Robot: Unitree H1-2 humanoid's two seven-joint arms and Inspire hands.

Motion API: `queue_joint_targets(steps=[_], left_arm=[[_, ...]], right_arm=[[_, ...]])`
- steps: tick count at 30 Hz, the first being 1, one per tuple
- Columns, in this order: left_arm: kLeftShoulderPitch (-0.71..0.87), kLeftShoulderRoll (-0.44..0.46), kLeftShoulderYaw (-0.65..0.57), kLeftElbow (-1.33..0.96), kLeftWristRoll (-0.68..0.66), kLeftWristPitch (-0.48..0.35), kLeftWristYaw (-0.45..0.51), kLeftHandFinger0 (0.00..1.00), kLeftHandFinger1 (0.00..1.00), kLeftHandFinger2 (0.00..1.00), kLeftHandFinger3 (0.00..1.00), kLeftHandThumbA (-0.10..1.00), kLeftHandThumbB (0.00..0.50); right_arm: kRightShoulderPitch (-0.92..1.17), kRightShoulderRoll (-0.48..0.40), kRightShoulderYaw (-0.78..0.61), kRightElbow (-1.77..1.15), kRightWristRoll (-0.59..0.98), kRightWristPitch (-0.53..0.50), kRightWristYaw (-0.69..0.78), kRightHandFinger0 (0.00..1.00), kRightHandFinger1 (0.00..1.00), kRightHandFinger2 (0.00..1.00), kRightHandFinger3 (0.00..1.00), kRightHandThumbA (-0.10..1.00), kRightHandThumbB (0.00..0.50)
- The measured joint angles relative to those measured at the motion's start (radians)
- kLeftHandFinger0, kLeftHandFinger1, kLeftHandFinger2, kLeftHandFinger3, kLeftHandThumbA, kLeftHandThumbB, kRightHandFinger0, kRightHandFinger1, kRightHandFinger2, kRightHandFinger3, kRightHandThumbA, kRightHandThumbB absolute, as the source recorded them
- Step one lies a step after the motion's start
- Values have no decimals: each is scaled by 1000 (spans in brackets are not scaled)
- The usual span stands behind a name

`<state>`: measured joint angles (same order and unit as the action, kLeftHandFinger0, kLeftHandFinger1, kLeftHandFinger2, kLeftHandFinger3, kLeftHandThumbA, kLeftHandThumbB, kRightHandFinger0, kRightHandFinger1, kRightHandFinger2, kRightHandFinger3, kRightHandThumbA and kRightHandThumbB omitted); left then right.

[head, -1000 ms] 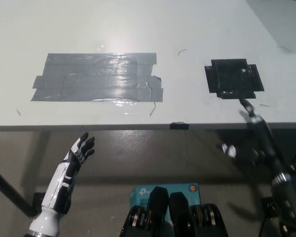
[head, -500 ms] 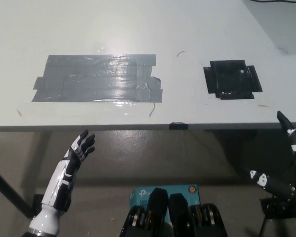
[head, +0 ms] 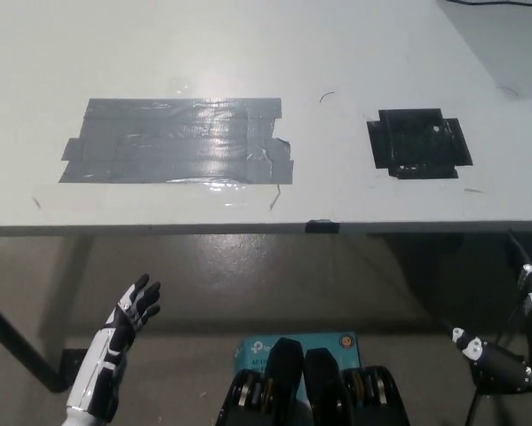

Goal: A rubick's cube is kept in the black marked spot on the table and the robot uses its right arm to pick it up and hands it to a person

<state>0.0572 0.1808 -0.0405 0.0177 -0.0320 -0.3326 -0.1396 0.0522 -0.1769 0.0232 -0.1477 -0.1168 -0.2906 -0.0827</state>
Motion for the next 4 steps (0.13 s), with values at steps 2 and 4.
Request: queue_joint_targets(steps=[2, 4], left_arm=[[-1, 0, 2, 1, 0, -4, 0, 1000, 1000, 1000, 1000, 1000, 75], [-1, 0, 3, 3, 0, -7, 0, 1000, 1000, 1000, 1000, 1000, 78]], right_arm=[[0, 2, 0, 3, 1, -7, 0, 1000, 1000, 1000, 1000, 852, 201], [0, 4, -1, 4, 3, -13, 0, 1000, 1000, 1000, 1000, 852, 201]])
